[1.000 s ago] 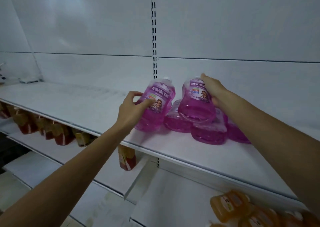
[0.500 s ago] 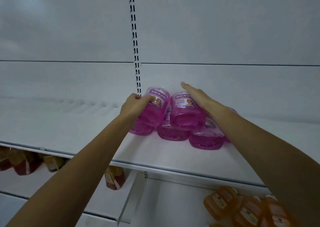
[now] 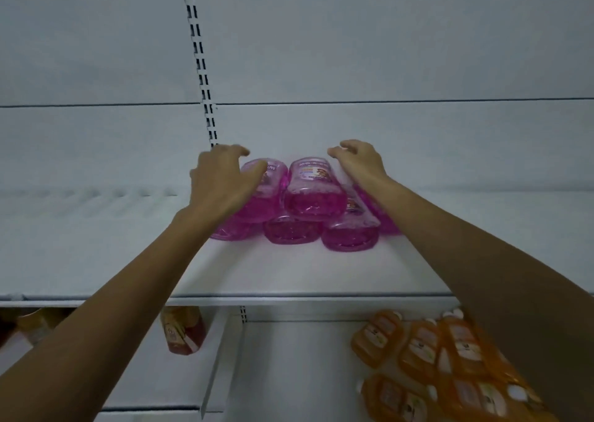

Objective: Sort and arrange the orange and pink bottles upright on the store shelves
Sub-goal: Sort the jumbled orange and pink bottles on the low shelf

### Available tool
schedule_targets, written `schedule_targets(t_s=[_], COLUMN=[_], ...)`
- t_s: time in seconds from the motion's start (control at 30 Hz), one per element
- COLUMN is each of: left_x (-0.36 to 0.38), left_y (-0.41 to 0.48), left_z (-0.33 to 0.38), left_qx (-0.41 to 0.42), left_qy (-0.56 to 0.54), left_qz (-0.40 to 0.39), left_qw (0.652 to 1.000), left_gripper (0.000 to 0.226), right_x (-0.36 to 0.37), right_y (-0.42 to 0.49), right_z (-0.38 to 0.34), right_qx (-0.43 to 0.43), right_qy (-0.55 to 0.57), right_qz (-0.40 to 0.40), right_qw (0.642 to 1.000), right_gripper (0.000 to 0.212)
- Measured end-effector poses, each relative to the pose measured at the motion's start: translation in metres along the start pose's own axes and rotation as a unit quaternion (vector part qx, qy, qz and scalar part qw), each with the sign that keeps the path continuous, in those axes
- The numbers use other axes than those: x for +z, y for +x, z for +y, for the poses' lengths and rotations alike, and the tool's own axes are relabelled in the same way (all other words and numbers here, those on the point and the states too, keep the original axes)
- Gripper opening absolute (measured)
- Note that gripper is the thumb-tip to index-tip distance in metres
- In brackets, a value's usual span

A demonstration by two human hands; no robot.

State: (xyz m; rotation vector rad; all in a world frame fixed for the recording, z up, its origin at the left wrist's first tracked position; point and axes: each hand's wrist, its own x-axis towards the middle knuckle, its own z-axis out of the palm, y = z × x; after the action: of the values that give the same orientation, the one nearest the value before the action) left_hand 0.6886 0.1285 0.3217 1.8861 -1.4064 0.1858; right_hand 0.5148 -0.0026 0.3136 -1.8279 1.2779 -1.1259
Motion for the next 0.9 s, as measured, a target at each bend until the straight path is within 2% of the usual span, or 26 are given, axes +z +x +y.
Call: schedule_targets(t_s=[0.07,0.13,0.33,0.7,0.9], left_x=[-0.002,0.003,0.048,0.142,0.193], left_y=[-0.011,-0.024,-0.060,-0.196,-0.283], left_z=[0.028,0.060,0.138,0.278,0.340], left_qx=[0.092,0.152,0.236,0.246,0.229], left_qy=[-0.071,-0.113,-0.151,-0.243,-0.280], left_qz=[0.016,-0.019,-0.121,-0.280,-0.366], left_qw=[0.993,0.982,0.952,0.896,0.858], left_gripper=[0.032,0.031,0.036,0.035,0.034], right_x=[-0.020,-0.043,-0.131,-0.339,-0.420], right_y=[-0.009,-0.018,-0.054,-0.209,-0.308], right_z=[0.004,0.010,0.044,0.154,0.204], right_qx=[-0.019,-0.035,-0.021,0.112,0.194], right_qy=[-0.009,-0.032,-0.114,-0.152,-0.161], right_qz=[0.027,0.052,0.119,0.232,0.282], right_qw=[0.999,0.997,0.986,0.954,0.926], right_gripper=[0.052,0.053,0.056,0.052,0.052])
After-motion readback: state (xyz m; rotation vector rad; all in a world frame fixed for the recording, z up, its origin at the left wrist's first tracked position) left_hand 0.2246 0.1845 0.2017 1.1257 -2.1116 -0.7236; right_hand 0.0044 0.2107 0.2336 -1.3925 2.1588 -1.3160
